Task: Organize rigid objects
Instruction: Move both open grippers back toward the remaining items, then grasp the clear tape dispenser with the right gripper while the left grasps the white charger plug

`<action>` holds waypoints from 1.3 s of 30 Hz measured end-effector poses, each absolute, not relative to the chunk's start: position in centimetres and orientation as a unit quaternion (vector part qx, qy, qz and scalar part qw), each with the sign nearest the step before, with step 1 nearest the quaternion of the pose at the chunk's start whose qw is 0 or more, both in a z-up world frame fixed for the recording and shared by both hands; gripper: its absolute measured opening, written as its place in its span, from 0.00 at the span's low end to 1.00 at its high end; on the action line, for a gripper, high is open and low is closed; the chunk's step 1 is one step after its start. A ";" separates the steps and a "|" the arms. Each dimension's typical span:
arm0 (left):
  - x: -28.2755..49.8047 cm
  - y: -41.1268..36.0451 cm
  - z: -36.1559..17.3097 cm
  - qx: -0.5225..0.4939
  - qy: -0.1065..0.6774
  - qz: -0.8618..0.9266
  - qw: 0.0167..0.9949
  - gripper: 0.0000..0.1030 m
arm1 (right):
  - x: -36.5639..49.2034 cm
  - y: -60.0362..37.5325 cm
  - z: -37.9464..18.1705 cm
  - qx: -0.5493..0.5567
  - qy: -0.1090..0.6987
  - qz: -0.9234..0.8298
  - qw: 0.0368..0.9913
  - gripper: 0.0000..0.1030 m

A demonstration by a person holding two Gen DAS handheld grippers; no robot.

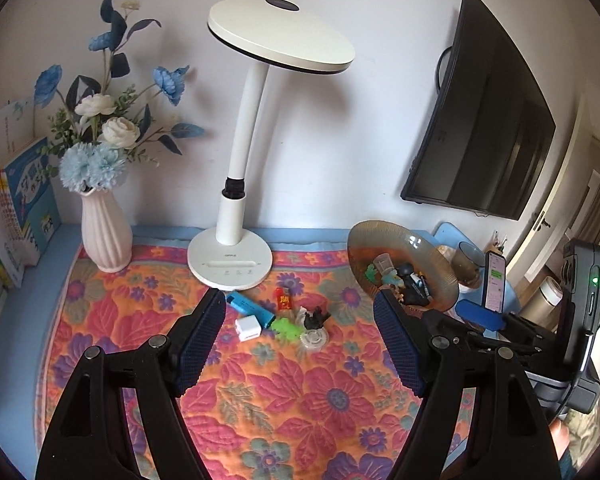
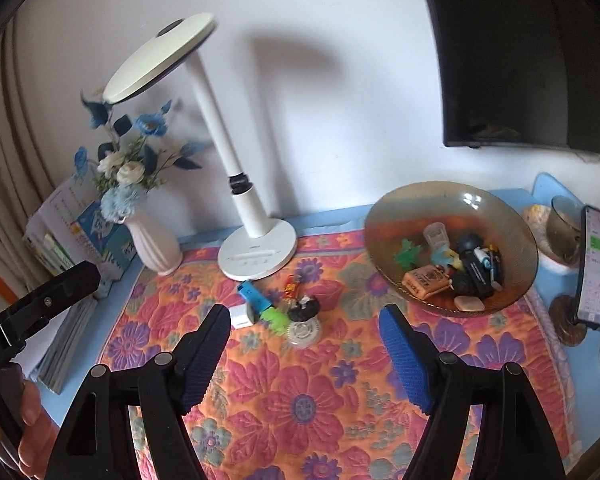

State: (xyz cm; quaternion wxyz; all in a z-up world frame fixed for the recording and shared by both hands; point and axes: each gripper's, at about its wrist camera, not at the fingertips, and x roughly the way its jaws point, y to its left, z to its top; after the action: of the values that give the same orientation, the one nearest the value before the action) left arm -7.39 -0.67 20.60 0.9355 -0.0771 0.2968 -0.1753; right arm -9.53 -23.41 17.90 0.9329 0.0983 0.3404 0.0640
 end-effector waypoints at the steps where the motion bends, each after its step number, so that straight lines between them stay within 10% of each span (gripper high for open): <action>1: -7.5 -0.5 20.4 -0.077 0.297 -0.174 0.936 0.73 | -9.7 -22.9 18.0 0.090 0.338 0.065 0.935 0.73; 27: 7.3 -3.2 1.1 0.031 0.459 -0.148 0.875 0.73 | 2.6 -20.2 1.2 0.056 0.511 0.066 0.855 0.81; 31: 8.0 -4.5 1.1 0.058 0.447 -0.155 0.879 0.67 | 3.5 -18.9 1.0 0.004 0.487 0.050 0.872 0.62; 34: 7.5 -4.9 1.3 0.075 0.437 -0.167 0.881 0.41 | 3.6 -18.3 1.0 -0.017 0.472 0.053 0.880 0.46; 39: 4.1 -4.5 1.7 0.071 0.436 -0.182 0.878 0.41 | 1.7 -19.2 1.2 -0.007 0.469 0.082 0.879 0.46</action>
State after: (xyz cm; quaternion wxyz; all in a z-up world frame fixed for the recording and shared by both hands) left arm 4.10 -4.53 1.67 0.8782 0.0714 0.4365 -0.1819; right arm 1.69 -19.17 1.19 0.8795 -0.0073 0.4688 0.0820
